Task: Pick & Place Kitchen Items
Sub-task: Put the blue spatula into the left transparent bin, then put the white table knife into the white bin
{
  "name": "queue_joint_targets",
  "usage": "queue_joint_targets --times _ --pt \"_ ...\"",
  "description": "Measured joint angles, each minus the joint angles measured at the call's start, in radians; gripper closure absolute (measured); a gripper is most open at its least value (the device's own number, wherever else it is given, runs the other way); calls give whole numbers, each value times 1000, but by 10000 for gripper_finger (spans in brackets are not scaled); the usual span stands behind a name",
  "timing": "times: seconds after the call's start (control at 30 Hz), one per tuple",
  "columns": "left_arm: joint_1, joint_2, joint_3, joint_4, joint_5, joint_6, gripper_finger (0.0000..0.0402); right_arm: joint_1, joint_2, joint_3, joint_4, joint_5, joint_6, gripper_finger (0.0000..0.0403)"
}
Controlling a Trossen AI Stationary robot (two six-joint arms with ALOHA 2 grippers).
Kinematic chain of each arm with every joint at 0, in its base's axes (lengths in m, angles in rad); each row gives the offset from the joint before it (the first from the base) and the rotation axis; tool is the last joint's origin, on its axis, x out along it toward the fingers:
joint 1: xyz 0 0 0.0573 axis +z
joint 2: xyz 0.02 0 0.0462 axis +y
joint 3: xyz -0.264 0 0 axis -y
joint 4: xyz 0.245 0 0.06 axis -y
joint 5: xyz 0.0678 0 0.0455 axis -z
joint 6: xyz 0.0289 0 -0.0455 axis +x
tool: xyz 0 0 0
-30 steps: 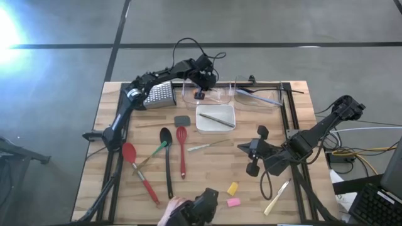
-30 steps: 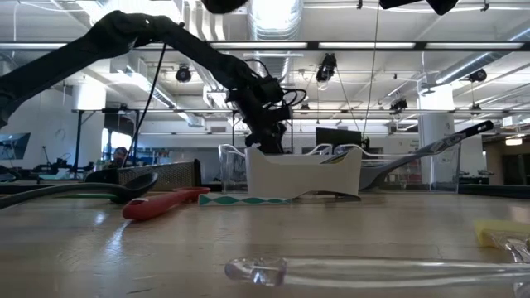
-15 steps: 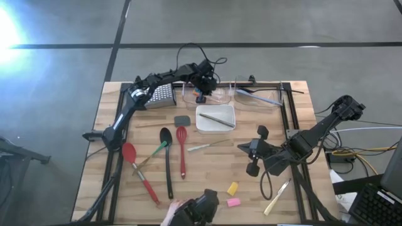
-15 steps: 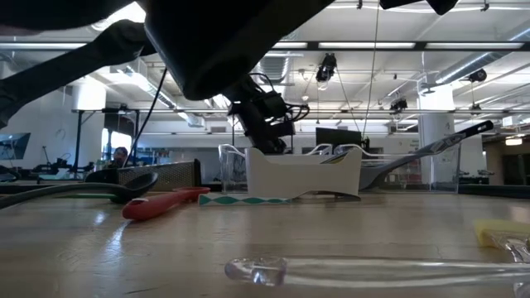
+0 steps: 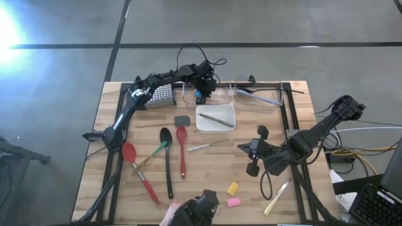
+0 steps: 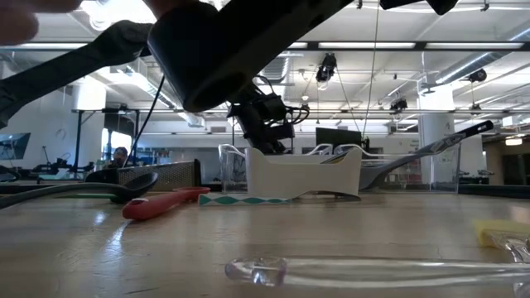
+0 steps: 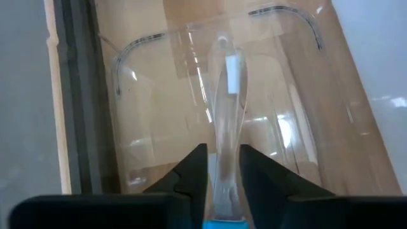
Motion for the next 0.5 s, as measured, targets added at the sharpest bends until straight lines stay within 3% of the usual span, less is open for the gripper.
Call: queue_joint_targets --times 0.2,0.4,0.5 --pt "-1 0 2 -4 -33 -54 265 0 0 0 0 -1 0 394" --pt "-23 -48 49 -106 -252 -77 256 0 0 0 0 -2 0 394" --pt "-36 -118 79 -157 -273 -60 256 0 0 0 0 -2 0 394"
